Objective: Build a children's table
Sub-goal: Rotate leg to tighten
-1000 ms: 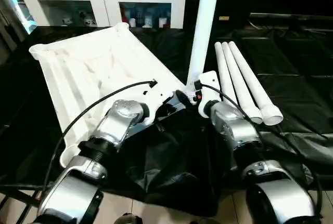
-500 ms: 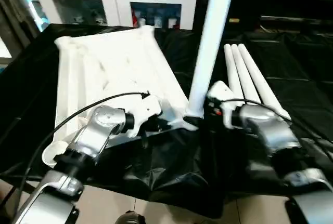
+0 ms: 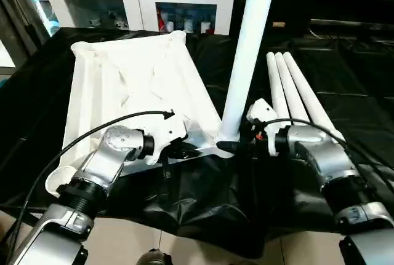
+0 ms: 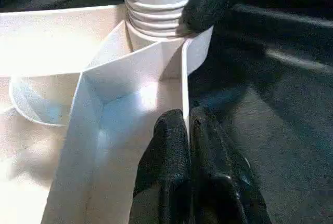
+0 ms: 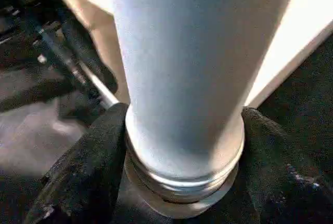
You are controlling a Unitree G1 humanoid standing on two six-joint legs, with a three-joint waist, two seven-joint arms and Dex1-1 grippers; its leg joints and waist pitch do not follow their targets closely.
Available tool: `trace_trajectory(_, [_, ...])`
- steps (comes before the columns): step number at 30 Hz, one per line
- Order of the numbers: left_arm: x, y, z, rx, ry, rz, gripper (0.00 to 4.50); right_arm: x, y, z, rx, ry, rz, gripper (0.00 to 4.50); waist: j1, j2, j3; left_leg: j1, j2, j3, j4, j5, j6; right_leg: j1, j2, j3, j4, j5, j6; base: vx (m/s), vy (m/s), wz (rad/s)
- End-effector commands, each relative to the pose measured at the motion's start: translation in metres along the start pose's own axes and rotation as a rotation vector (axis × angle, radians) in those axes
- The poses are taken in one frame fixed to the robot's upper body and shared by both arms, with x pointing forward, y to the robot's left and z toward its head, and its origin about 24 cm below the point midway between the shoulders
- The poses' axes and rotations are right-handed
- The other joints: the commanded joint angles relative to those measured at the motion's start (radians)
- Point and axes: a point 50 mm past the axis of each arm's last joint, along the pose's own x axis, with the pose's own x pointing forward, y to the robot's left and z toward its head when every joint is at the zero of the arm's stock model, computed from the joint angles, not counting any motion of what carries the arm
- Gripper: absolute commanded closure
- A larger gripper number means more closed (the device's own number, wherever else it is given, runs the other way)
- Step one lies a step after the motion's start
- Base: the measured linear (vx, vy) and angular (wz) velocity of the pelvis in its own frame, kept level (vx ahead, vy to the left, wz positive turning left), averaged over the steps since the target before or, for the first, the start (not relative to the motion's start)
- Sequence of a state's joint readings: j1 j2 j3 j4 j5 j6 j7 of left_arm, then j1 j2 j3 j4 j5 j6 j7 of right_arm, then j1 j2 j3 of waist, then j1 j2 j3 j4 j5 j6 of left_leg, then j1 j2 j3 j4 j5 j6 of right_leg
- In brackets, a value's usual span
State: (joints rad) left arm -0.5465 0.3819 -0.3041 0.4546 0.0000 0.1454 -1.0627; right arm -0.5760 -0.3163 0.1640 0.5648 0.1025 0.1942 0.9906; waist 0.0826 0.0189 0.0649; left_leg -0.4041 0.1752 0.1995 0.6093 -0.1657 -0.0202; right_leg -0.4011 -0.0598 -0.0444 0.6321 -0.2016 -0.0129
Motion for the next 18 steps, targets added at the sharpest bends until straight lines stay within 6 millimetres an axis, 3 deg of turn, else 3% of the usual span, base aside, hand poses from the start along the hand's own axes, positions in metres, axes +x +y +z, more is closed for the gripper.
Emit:
trace_trajectory(1, [0.003,0.005,0.019,0.019,-0.066,0.037,4.5,0.003,-0.006,-0.001,0.037,-0.02,-0.114,1.68,-0.006,-0.012,-0.081,0.031,0.059,-0.027,-0.062,-0.141,0.047,0.043,-0.085,0.045,-0.071,-0.108,-0.245,0.0,0.0,0.0])
trace_trajectory(5, [0.017,0.02,0.029,-0.048,-0.056,0.193,4.5,0.022,-0.007,-0.003,0.151,-0.05,-0.298,1.74,-0.017,-0.009,-0.08,0.033,0.056,-0.028,-0.064,-0.149,0.034,0.042,-0.084,0.045,-0.075,-0.12,-0.248,0.0,0.0,0.0])
trace_trajectory(6, [0.024,0.027,0.035,-0.082,-0.054,0.264,4.5,0.034,-0.007,-0.003,0.209,-0.061,-0.385,1.74,-0.024,-0.004,-0.081,0.034,0.055,-0.028,-0.064,-0.15,0.025,0.041,-0.084,0.046,-0.074,-0.112,-0.251,0.0,0.0,0.0])
trace_trajectory(8, [0.028,0.028,0.038,-0.094,-0.055,0.284,4.5,0.038,-0.006,-0.004,0.23,-0.062,-0.413,1.75,-0.027,-0.007,-0.084,0.034,0.053,-0.028,-0.064,-0.146,0.018,0.045,-0.085,0.045,-0.075,-0.104,-0.253,0.0,0.0,0.0])
trace_trajectory(11, [0.045,0.029,0.054,-0.081,-0.076,0.329,4.5,0.063,0.004,0.001,0.279,-0.07,-0.504,1.75,-0.027,-0.003,-0.087,0.031,0.052,-0.028,-0.061,-0.108,0.038,0.048,-0.085,0.045,-0.071,-0.029,-0.256,0.0,0.0,0.0])
trace_trajectory(13, [0.05,0.027,0.058,-0.061,-0.083,0.319,4.5,0.07,0.008,0.004,0.266,-0.075,-0.516,1.75,-0.027,-0.005,-0.088,0.029,0.051,-0.028,-0.06,-0.095,0.049,0.05,-0.087,0.044,-0.068,-0.004,-0.259,0.0,0.0,0.0])
trace_trajectory(14, [0.052,0.025,0.058,-0.058,-0.081,0.307,4.5,0.072,0.01,0.007,0.275,-0.092,-0.494,1.19,-0.027,-0.004,-0.088,0.029,0.051,-0.028,-0.059,-0.097,0.057,0.051,-0.088,0.044,-0.069,-0.001,-0.261,0.0,0.0,0.0])
trace_trajectory(18, [0.052,0.02,0.055,-0.046,-0.084,0.259,4.5,0.074,0.011,0.013,0.271,-0.115,-0.444,0.84,-0.028,-0.003,-0.085,0.03,0.054,-0.029,-0.062,-0.125,0.062,0.051,-0.087,0.043,-0.073,-0.034,-0.259,0.0,0.0,0.0])
